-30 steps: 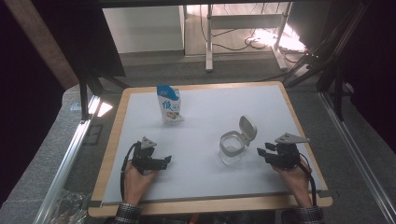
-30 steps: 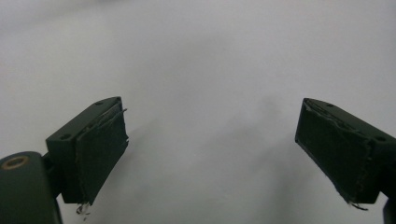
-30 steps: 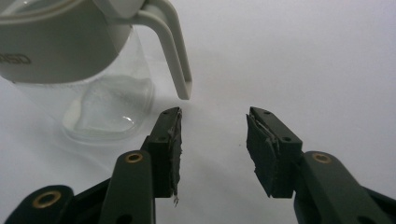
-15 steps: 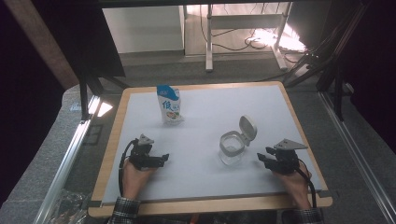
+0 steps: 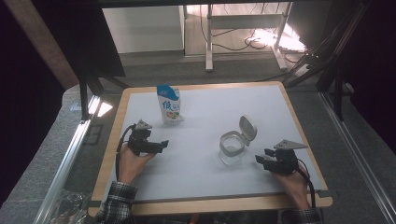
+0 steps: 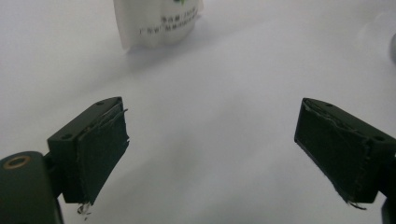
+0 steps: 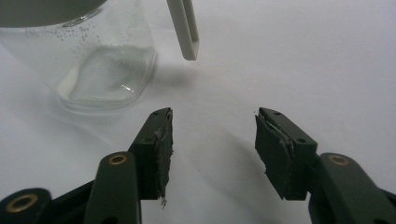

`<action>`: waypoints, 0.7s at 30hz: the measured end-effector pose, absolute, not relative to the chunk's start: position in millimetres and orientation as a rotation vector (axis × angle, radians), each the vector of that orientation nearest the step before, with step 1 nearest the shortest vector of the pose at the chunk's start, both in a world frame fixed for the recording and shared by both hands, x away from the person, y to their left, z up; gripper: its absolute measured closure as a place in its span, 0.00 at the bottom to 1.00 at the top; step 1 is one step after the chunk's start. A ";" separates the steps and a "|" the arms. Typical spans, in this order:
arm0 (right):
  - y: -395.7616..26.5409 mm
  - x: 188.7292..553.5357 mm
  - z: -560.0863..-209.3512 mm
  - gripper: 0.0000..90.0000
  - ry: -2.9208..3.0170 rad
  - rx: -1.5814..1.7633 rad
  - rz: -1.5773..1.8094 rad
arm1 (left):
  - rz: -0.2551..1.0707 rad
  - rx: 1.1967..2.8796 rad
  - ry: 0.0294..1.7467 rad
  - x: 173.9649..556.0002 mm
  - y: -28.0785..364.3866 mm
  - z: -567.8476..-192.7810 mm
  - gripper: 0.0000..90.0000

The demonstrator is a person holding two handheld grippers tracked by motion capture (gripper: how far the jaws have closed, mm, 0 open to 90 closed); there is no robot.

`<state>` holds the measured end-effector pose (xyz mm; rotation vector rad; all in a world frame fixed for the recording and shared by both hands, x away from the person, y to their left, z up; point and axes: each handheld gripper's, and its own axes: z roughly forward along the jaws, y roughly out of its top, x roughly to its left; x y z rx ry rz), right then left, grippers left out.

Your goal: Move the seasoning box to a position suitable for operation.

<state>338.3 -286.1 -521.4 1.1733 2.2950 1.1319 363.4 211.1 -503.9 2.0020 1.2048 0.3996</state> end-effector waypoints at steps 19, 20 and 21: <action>-284.0 341.2 -529.0 0.32 2.319 1.158 1.070 | 0.452 2.052 1.139 416.9 217.2 -472.9 0.20; -282.5 340.6 -529.2 0.32 2.318 1.151 1.058 | 0.458 2.039 1.135 418.1 217.4 -472.0 0.21; -280.9 339.9 -529.4 0.32 2.319 1.135 1.038 | 0.450 2.037 1.130 420.8 217.7 -471.1 0.23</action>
